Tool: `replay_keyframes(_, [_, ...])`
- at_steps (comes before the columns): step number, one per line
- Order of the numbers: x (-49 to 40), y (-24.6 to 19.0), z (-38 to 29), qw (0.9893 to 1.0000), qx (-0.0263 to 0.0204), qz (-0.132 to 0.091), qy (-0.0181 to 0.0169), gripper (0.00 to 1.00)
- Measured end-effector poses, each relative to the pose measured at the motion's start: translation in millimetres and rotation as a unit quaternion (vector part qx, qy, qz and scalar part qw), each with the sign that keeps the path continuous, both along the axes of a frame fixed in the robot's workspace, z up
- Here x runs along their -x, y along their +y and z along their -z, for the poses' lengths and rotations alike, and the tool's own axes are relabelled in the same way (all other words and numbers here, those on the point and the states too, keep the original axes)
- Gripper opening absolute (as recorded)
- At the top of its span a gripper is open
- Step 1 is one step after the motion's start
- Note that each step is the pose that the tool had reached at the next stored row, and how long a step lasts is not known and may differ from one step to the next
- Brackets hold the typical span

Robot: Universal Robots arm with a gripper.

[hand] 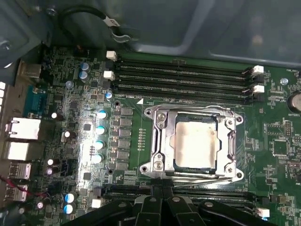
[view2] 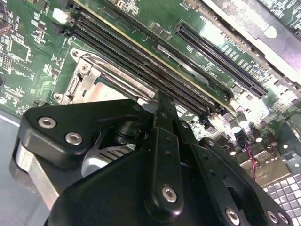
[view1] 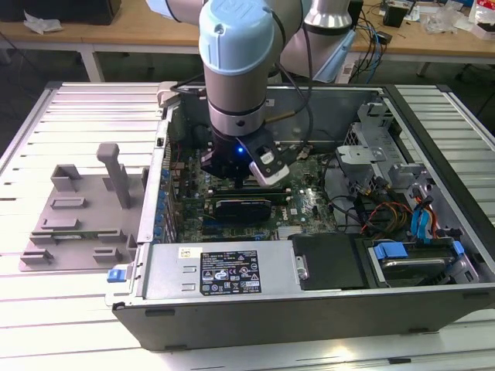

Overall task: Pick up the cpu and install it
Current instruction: 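Install the second cpu locking lever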

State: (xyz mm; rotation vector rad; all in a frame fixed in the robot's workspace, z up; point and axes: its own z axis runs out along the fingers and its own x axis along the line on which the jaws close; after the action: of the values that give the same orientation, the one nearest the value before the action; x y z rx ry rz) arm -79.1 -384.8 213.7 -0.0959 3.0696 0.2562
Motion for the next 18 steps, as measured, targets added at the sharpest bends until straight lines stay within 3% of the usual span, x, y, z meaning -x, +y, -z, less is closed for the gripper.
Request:
replay_keyframes(3, [1.9, -0.2, 2.3, 1.0000, 0.0000, 0.008, 0.0001, 0.11])
replay_keyframes(6, [5.9, -0.1, 4.5, 0.9999, -0.0040, 0.015, 0.0001, 0.11])
replay_keyframes(7, [6.6, -0.1, 5.0, 0.9999, -0.0060, 0.015, 0.0001, 0.11])
replay_keyframes(10, [8.5, -0.1, 7.1, 0.9996, -0.0230, 0.019, 0.0004, 0.11])
replay_keyframes(18, [10.7, -0.1, 14.2, 0.9989, -0.0349, 0.030, 0.0003, 0.11])
